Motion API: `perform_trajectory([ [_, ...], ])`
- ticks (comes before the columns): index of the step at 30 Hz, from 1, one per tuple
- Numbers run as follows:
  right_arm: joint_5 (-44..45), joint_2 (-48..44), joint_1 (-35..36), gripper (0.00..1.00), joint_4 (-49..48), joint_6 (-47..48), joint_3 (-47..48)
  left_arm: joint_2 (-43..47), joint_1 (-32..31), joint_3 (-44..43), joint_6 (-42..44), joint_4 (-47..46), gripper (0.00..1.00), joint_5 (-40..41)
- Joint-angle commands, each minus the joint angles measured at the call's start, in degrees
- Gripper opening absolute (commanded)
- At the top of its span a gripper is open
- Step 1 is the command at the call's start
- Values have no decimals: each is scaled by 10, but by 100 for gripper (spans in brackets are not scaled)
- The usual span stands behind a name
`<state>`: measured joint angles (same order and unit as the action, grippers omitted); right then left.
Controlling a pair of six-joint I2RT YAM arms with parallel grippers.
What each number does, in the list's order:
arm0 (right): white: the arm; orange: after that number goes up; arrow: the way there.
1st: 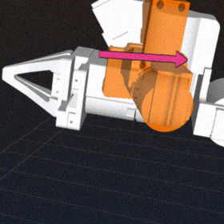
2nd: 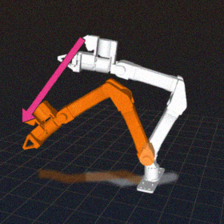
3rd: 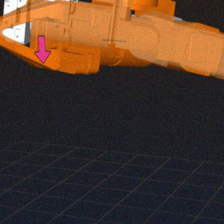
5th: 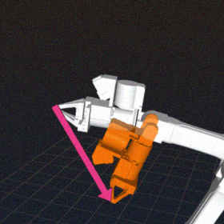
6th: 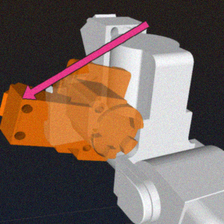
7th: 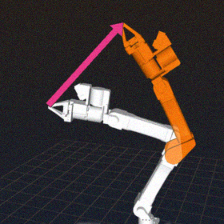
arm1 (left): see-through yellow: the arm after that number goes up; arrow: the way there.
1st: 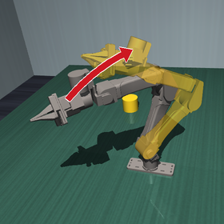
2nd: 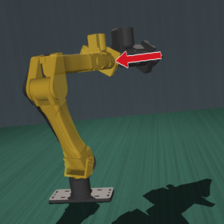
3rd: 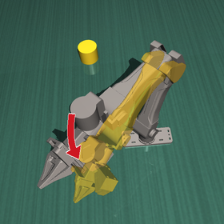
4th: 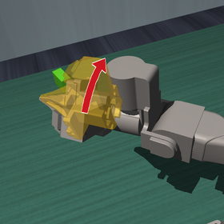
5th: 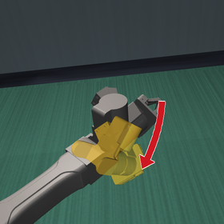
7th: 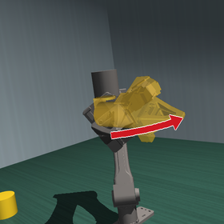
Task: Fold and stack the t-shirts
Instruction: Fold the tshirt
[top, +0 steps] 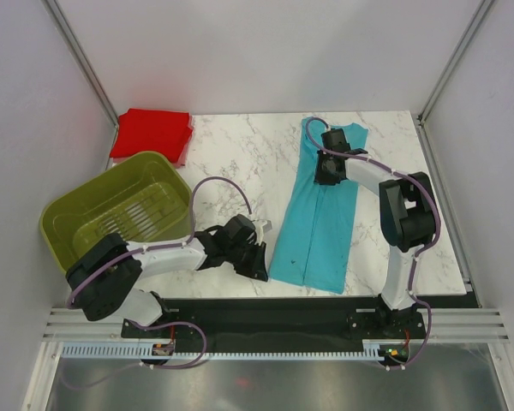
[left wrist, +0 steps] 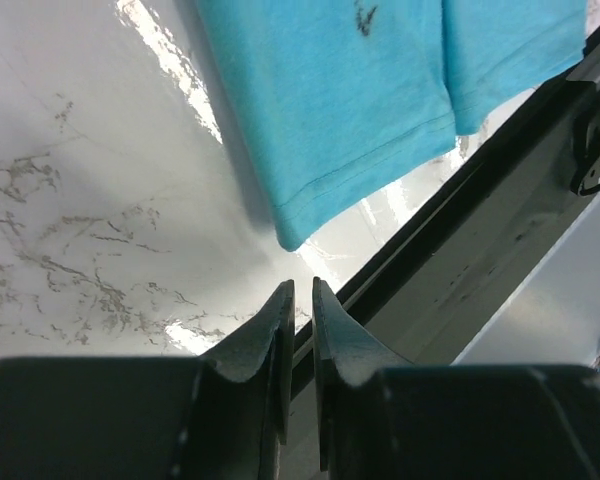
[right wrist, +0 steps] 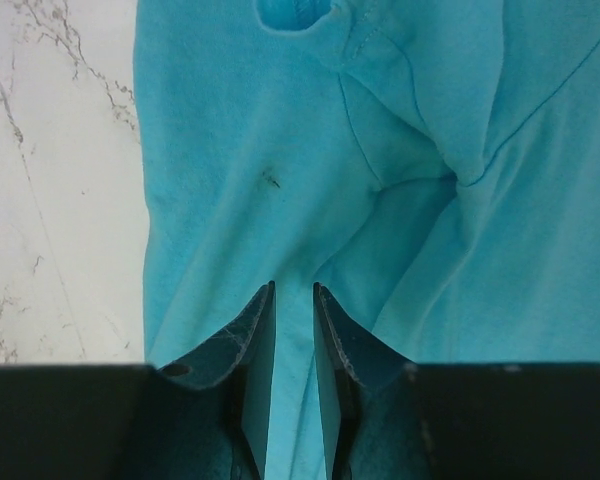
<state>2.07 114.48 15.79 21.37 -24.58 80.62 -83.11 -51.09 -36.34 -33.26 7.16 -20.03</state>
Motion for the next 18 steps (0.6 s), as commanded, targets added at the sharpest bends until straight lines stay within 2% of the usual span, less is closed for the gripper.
perform_trajectory([
  [1,19,7,-5,29,-12,11,19,25,1,-3,-8,-11,19,1],
  [17,33,35,-5,29,7,-1,32,-6,1,-30,-8,-11,19,1],
  [18,32,36,-5,27,7,-3,32,-6,1,-31,-62,-13,48,8],
])
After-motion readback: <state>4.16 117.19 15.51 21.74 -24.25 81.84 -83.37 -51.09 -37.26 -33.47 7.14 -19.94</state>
